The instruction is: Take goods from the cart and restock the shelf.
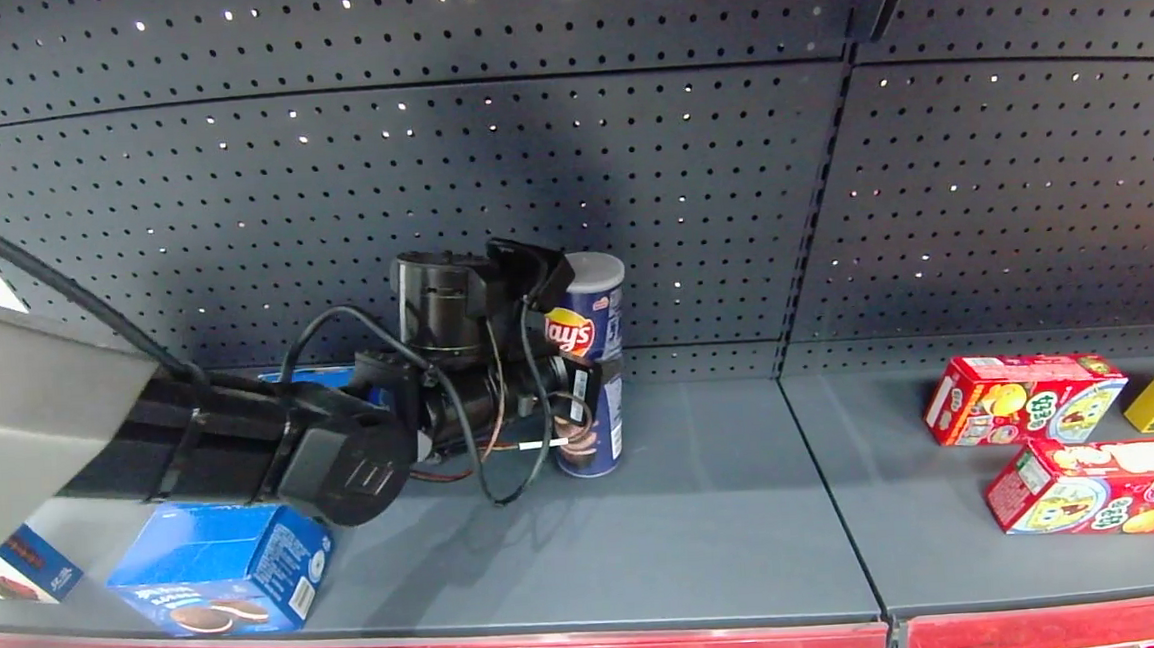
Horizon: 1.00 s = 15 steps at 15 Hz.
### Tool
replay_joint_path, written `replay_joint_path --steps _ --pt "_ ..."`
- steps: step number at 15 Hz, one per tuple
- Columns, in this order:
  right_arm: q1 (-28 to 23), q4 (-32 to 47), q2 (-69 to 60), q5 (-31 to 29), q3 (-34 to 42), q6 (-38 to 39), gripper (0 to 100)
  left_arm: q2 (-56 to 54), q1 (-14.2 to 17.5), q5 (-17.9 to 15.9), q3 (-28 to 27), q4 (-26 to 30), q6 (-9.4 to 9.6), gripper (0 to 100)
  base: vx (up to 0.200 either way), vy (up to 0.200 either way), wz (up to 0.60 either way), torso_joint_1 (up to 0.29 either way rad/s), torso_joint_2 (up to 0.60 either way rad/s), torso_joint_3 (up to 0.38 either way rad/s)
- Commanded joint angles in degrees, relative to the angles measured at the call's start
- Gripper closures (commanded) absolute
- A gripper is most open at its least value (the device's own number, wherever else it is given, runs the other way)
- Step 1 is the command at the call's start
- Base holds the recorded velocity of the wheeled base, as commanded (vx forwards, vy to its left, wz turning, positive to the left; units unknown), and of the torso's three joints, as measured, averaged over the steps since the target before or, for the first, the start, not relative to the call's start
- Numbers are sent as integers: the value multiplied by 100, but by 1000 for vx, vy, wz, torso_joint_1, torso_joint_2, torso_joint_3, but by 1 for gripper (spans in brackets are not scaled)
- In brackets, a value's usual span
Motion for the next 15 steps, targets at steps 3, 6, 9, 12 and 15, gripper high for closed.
replay_joint_path --steps 3,6,9,12,15 --pt "28 -8 -70 27 -8 2 100 -745 -119 745 447 -113 54 100 0 0 0 0 0 0" --pt "28 10 -184 36 27 2 100 -33 -260 1844 737 -2284 1 100 0 0 0 0 0 0" --pt "28 19 -237 19 27 2 100 925 -726 2363 799 -4525 -227 100 0 0 0 0 0 0" --pt "28 19 -237 27 45 2 100 872 -743 2363 272 -4262 -315 100 0 0 0 0 0 0" --pt "28 19 -211 54 36 2 100 600 -743 2363 280 -4235 -324 100 0 0 0 0 0 0"
